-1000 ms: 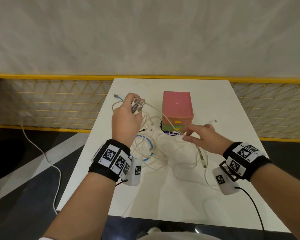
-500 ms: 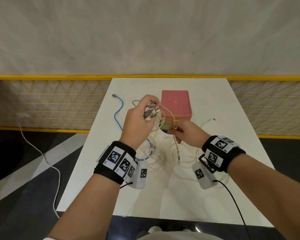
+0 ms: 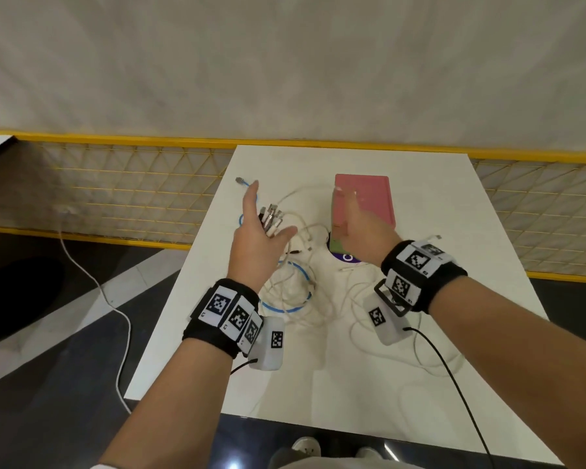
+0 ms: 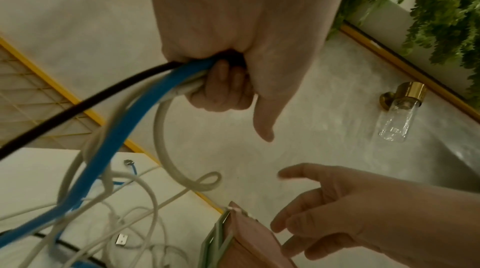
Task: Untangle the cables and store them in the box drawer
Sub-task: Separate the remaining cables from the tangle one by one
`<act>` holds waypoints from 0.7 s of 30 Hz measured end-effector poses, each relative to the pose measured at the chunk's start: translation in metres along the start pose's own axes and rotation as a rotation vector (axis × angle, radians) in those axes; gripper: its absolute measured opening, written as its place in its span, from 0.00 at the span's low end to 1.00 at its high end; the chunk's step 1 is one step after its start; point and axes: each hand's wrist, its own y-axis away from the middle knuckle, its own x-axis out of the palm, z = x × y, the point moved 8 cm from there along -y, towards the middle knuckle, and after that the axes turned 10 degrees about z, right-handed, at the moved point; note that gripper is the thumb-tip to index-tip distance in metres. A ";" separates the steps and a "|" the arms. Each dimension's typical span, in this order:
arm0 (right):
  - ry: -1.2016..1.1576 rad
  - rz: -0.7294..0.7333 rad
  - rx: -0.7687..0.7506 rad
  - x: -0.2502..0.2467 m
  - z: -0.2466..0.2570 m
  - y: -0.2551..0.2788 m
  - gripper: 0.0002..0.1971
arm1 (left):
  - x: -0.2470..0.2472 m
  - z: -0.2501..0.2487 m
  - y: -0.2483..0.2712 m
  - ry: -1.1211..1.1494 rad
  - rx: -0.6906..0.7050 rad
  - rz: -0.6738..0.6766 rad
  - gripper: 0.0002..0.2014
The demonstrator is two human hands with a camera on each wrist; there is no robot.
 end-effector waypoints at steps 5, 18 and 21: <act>0.259 0.327 -0.090 0.084 0.002 0.005 0.10 | 0.017 0.016 0.001 -0.064 -0.074 0.044 0.13; 0.401 0.446 0.107 0.158 -0.022 0.005 0.14 | 0.029 0.030 0.009 0.021 -0.084 0.018 0.15; 0.351 0.440 0.117 0.157 -0.024 0.010 0.12 | 0.027 0.035 0.013 0.061 -0.094 -0.010 0.09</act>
